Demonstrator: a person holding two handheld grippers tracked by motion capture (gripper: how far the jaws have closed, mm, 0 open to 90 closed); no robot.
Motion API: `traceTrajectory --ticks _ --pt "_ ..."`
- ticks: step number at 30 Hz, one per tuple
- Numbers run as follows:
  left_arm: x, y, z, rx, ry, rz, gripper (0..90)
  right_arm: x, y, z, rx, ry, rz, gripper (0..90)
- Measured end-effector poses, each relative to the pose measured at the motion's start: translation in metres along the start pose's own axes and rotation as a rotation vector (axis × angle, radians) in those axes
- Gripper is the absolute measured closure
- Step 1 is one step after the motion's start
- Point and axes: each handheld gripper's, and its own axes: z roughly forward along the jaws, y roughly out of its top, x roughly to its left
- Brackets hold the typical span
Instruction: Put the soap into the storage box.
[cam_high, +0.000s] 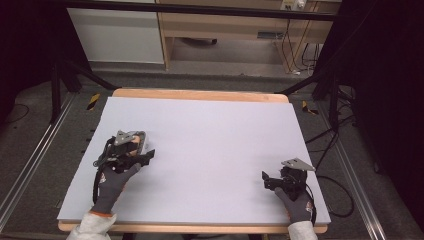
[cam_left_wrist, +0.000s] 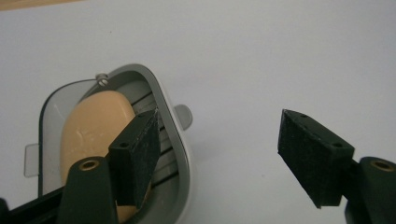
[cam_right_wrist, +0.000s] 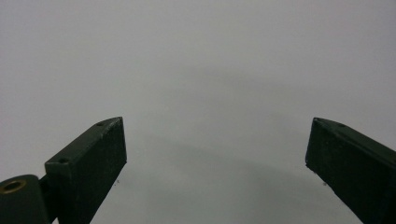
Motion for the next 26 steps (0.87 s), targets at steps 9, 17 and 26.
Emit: traceTrajectory --ticks 9,17,26 --pt "-0.007 -0.015 -0.01 0.006 -0.014 0.019 29.4 -0.006 -0.002 -0.001 0.008 -0.02 0.007 5.6" --pt "-0.005 -0.043 -0.024 0.026 -0.022 0.023 29.3 -0.008 -0.004 -0.001 0.029 -0.022 0.008 5.6" --pt "0.0 -0.068 -0.034 0.066 -0.015 0.035 28.3 -0.01 -0.006 0.0 0.043 -0.028 0.003 5.6"
